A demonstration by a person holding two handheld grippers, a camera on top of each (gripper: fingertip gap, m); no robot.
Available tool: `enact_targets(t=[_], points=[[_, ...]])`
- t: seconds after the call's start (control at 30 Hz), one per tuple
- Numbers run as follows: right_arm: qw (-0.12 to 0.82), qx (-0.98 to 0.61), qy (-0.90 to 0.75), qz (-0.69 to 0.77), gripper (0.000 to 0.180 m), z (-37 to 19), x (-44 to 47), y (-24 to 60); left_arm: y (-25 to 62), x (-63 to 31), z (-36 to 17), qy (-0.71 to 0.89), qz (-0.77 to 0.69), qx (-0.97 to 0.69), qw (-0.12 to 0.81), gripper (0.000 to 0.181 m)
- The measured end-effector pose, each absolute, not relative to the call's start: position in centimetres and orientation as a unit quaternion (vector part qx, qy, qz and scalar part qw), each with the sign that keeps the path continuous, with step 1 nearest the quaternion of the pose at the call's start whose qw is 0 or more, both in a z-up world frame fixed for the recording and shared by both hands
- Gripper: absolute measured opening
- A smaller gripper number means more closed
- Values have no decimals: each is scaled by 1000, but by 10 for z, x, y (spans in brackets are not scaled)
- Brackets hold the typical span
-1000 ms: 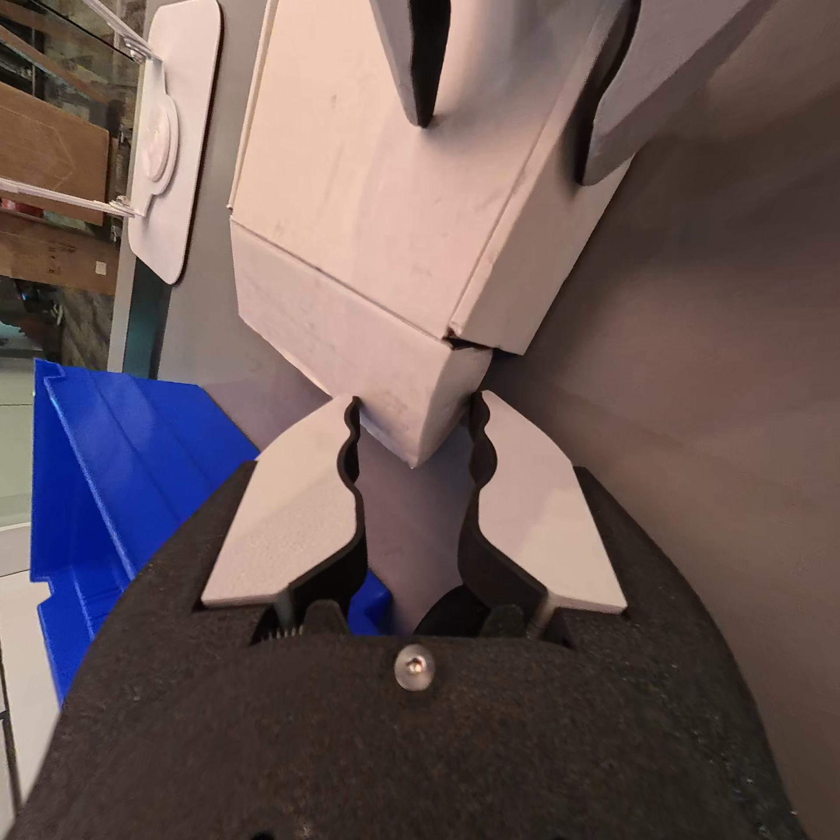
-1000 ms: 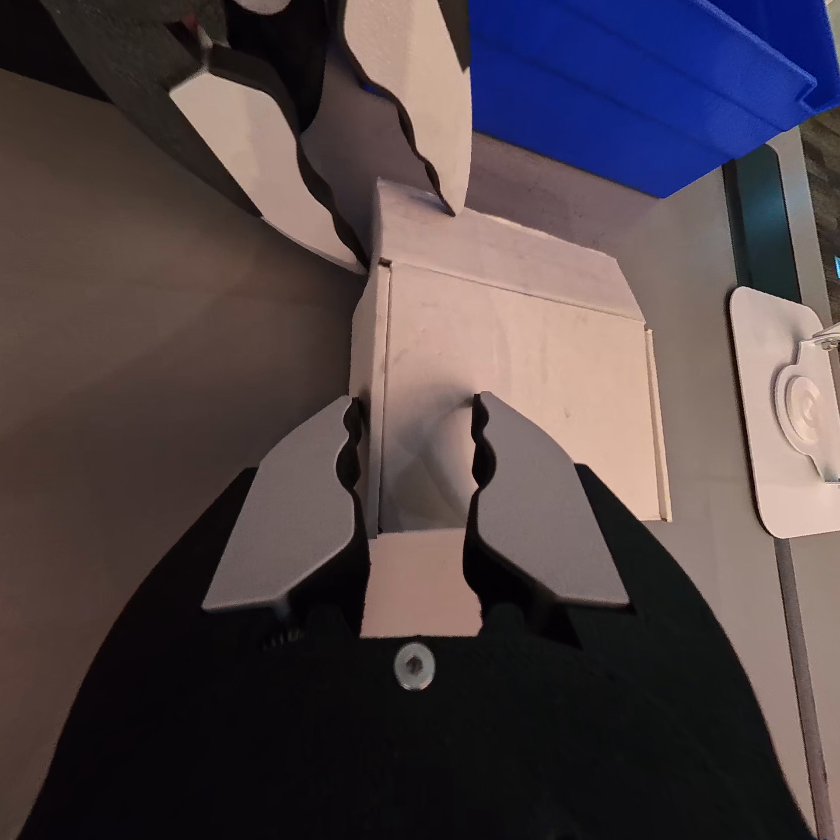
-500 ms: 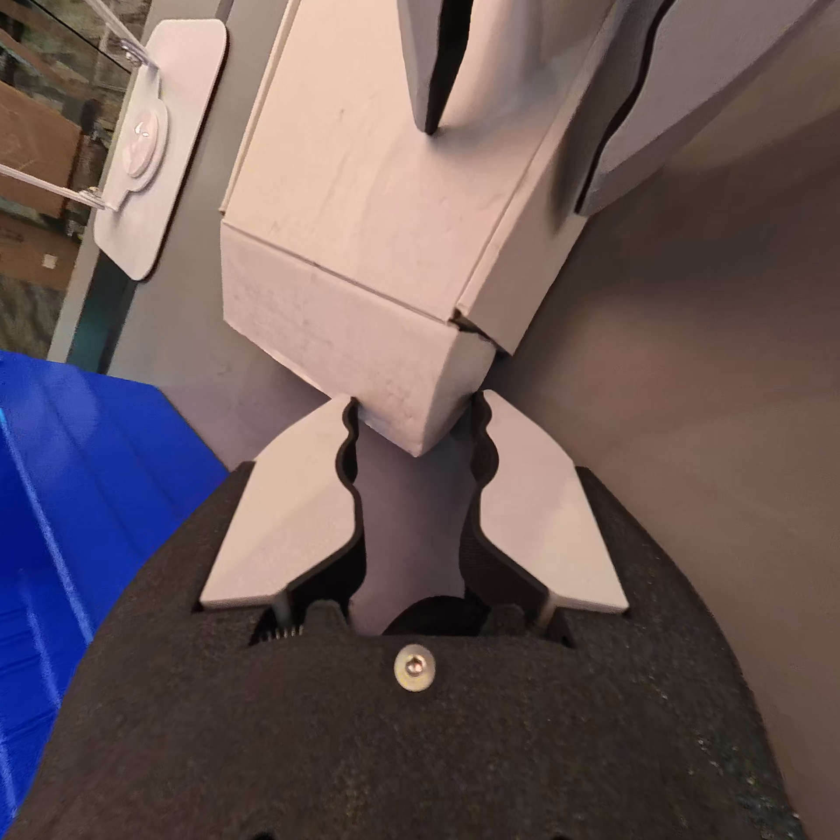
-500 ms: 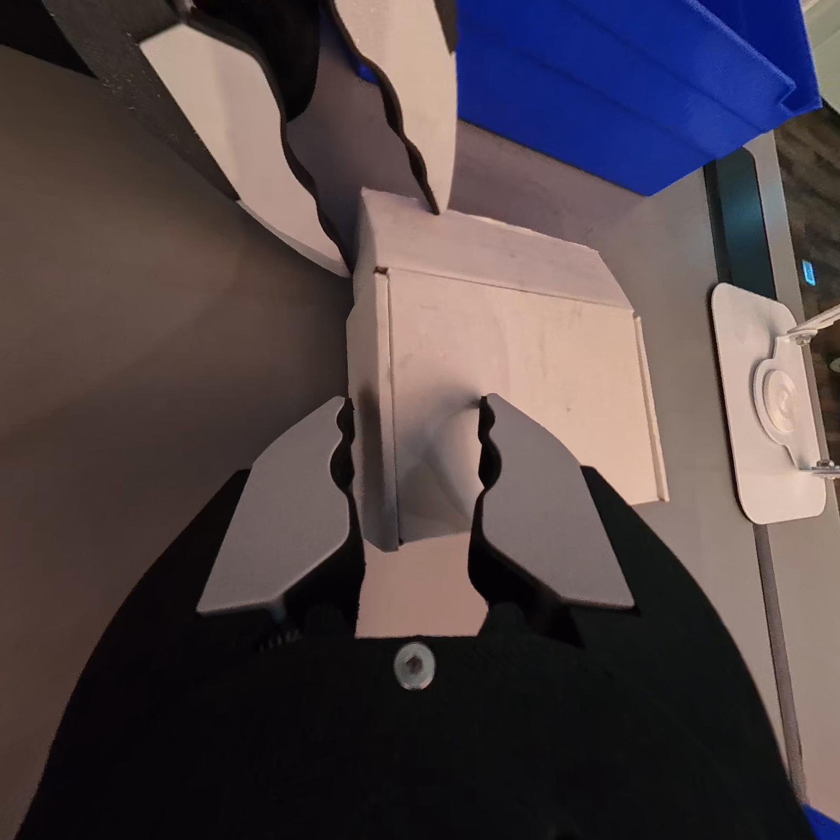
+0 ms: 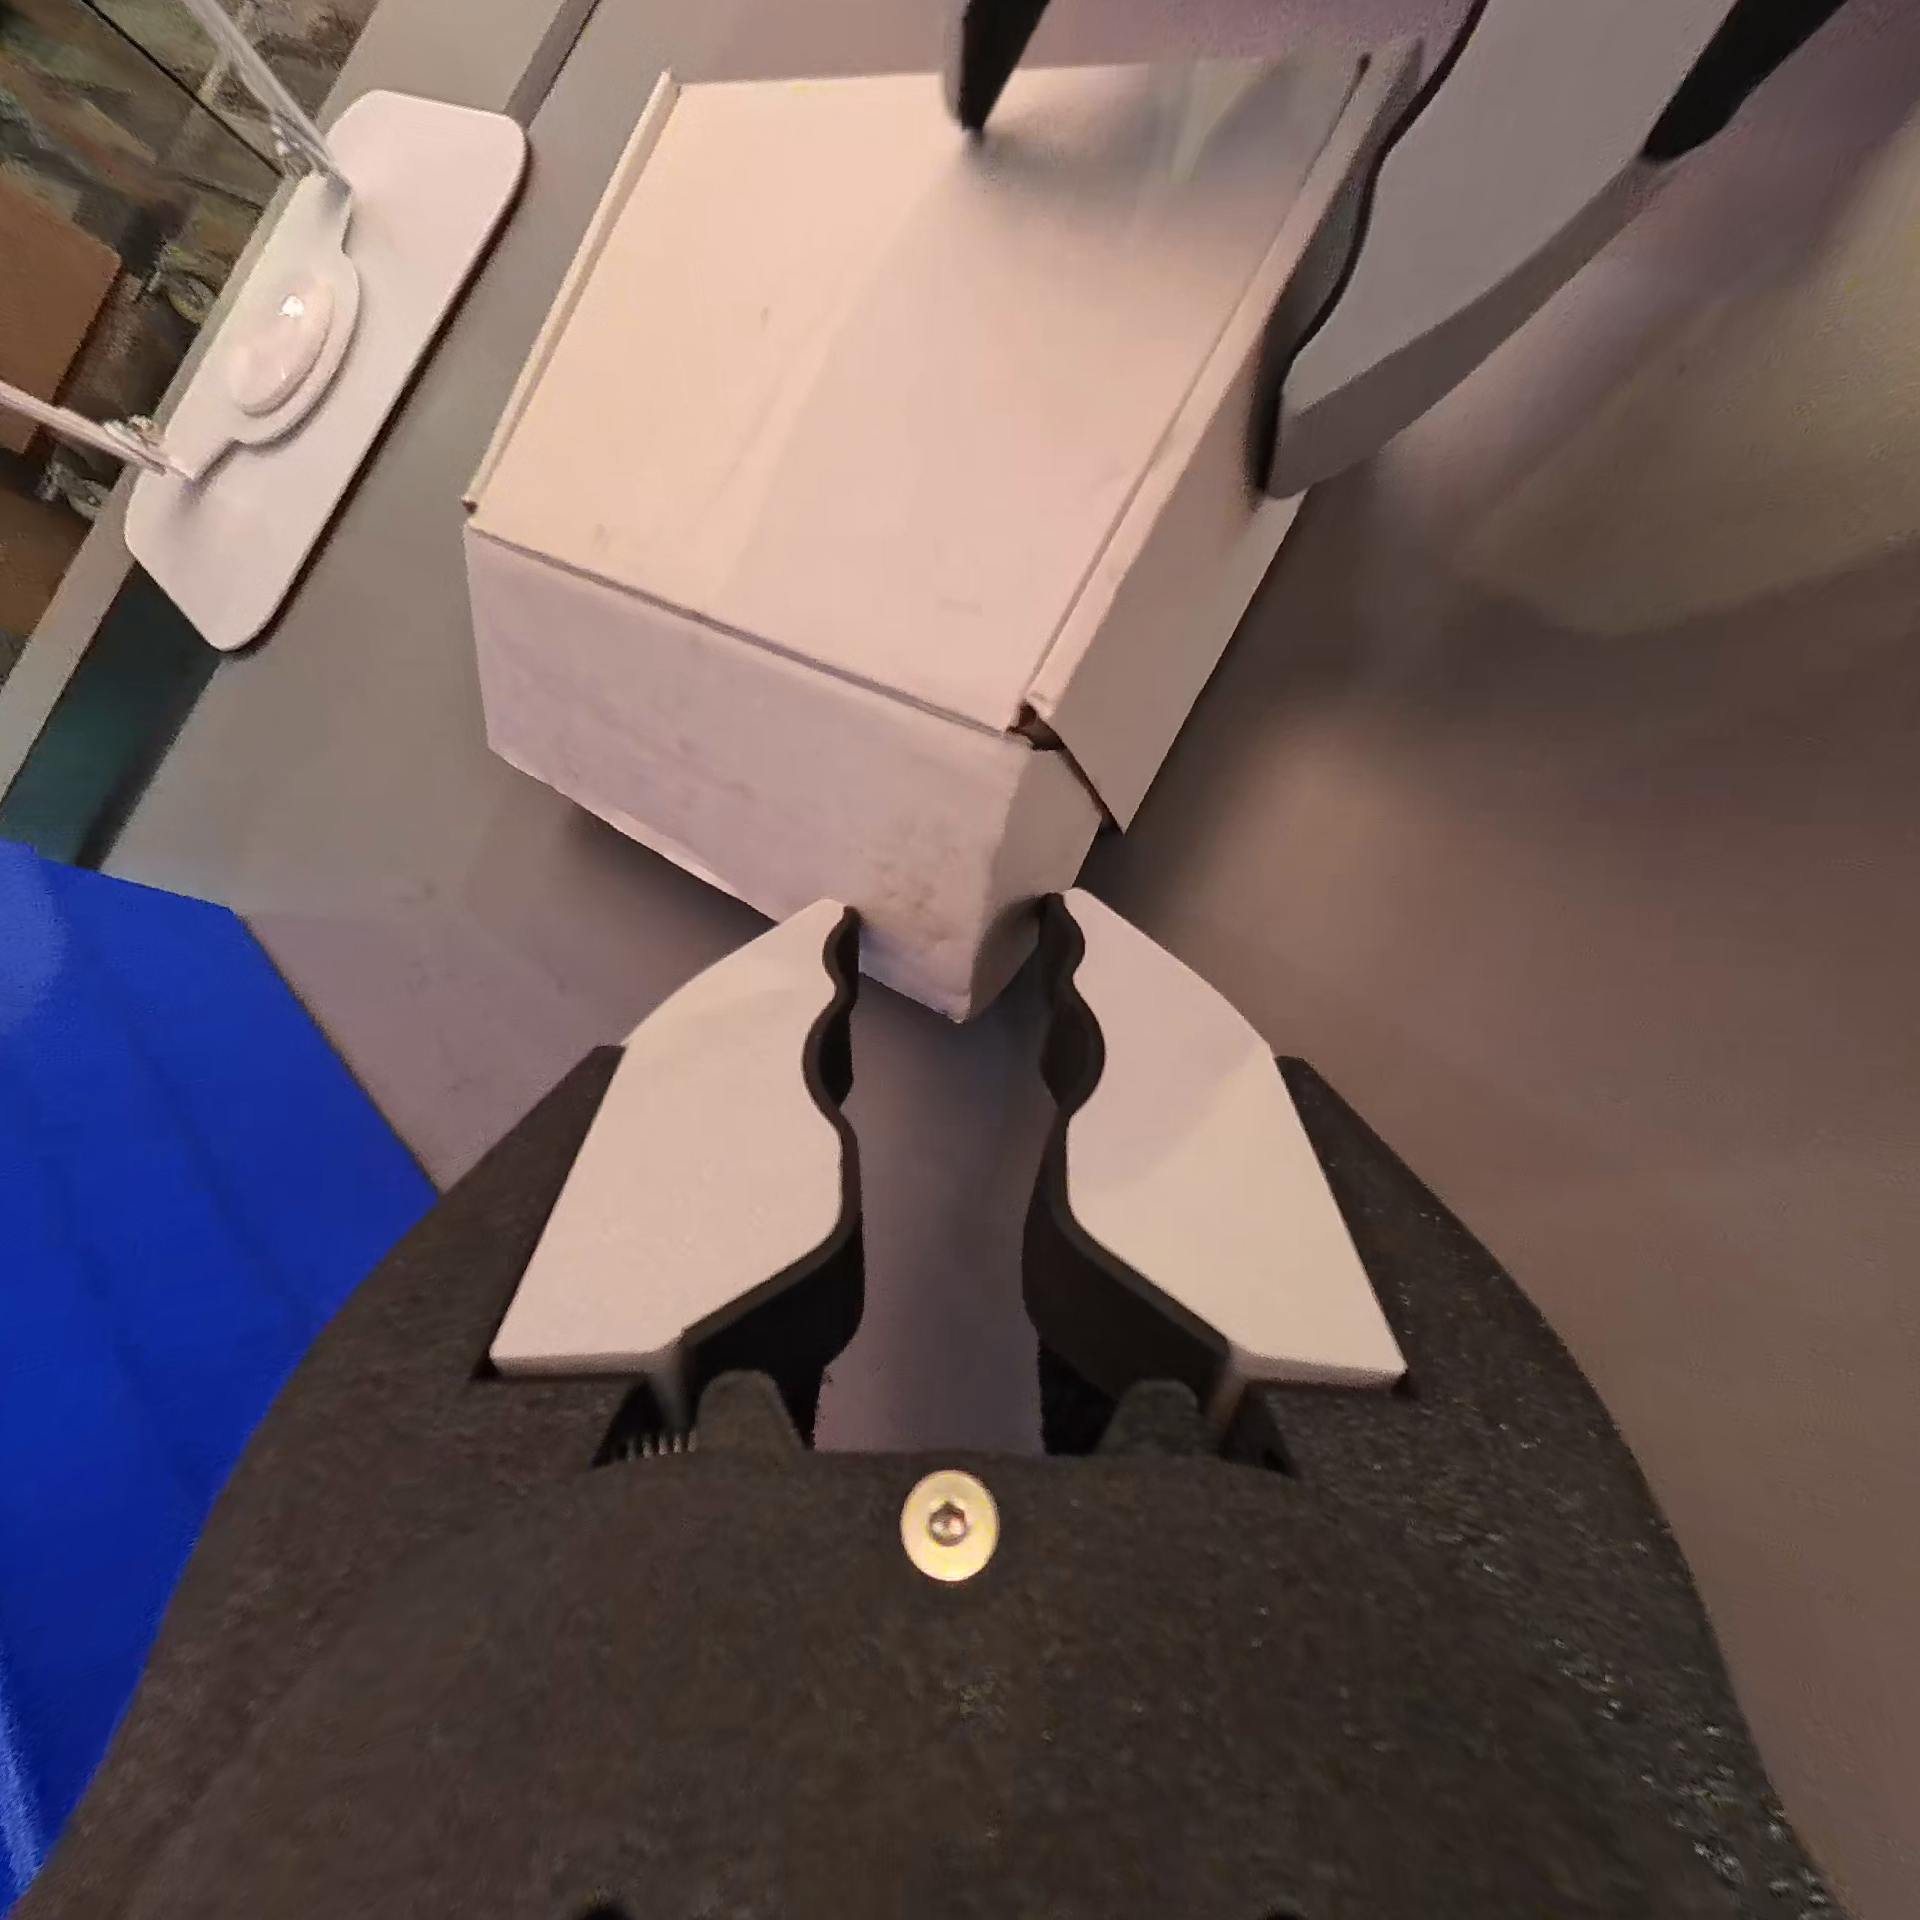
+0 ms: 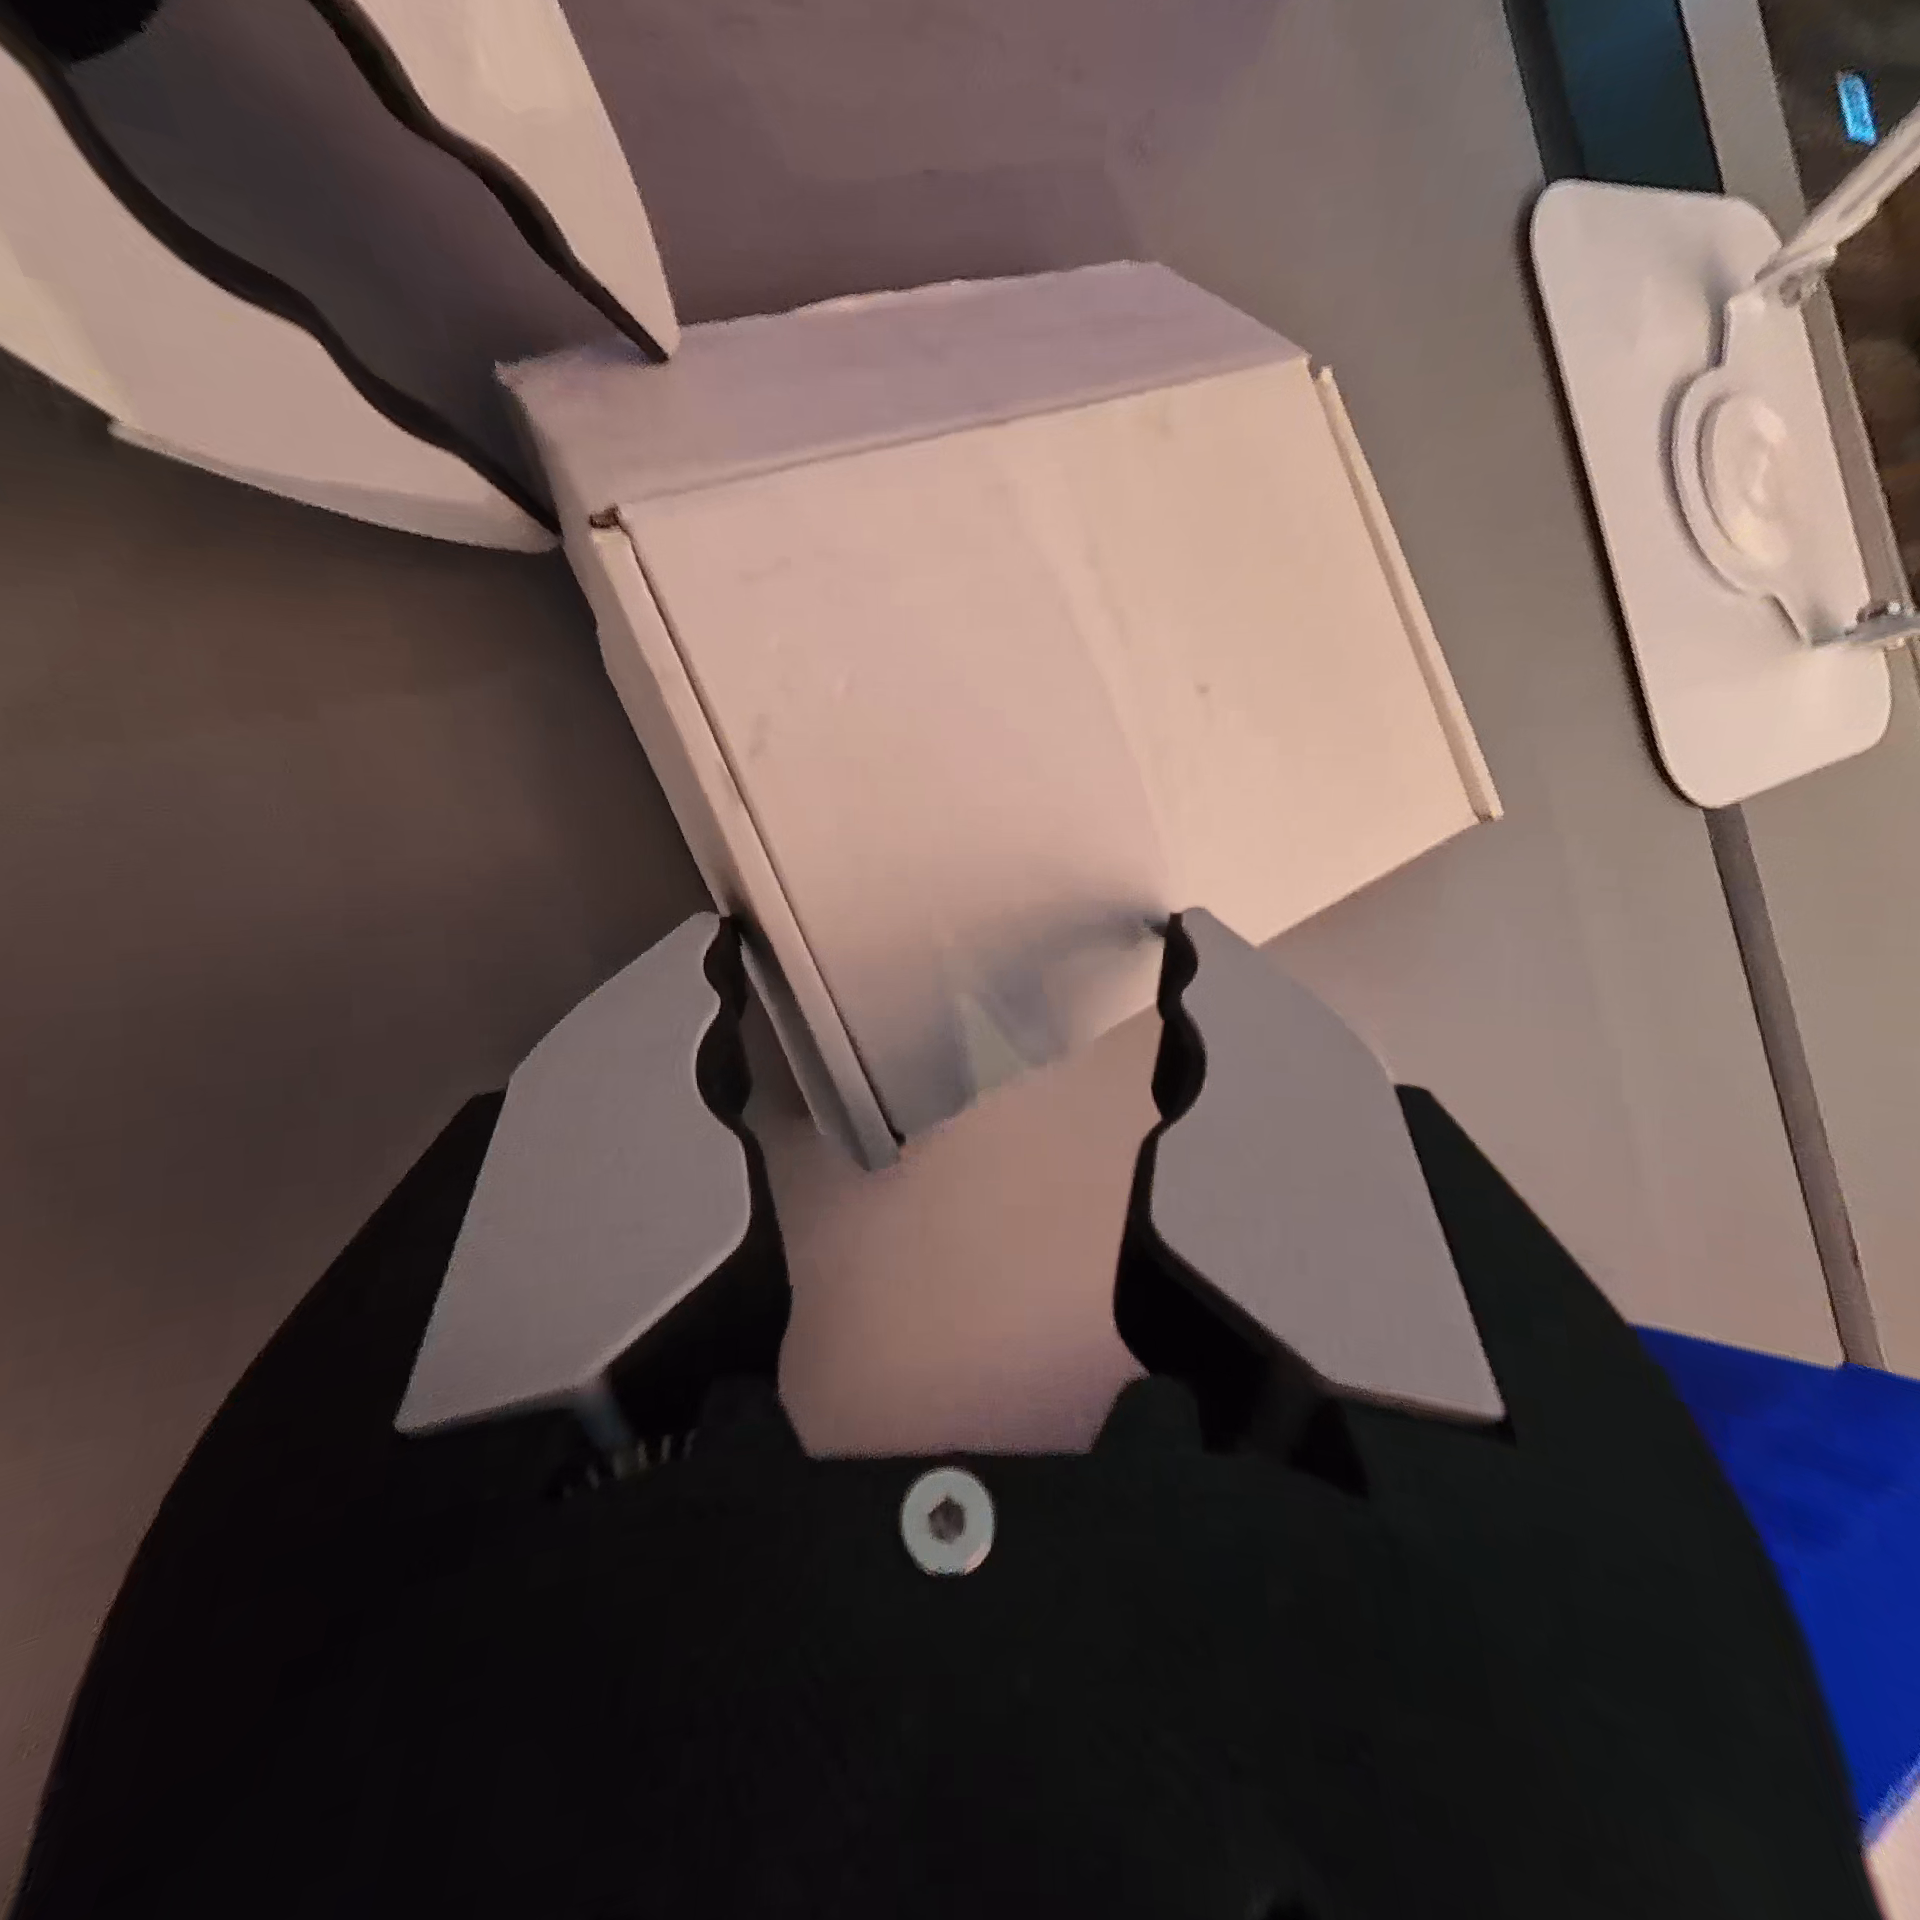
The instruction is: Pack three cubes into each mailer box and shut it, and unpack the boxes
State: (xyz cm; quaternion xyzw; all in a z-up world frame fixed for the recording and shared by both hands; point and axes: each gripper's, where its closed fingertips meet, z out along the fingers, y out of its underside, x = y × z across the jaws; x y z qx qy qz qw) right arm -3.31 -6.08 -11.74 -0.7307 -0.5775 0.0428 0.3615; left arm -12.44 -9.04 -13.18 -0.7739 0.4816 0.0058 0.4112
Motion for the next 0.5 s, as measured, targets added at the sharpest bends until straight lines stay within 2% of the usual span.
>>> enact_targets(t=[0.3, 0.5], points=[[334, -779, -528, 60, 73, -113, -9, -72, -94, -136, -131, 467, 20, -776, 423, 19], [288, -801, -517, 93, 53, -129, -15, -76, -91, -130, -136, 461, -8, -786, 411, 14]])
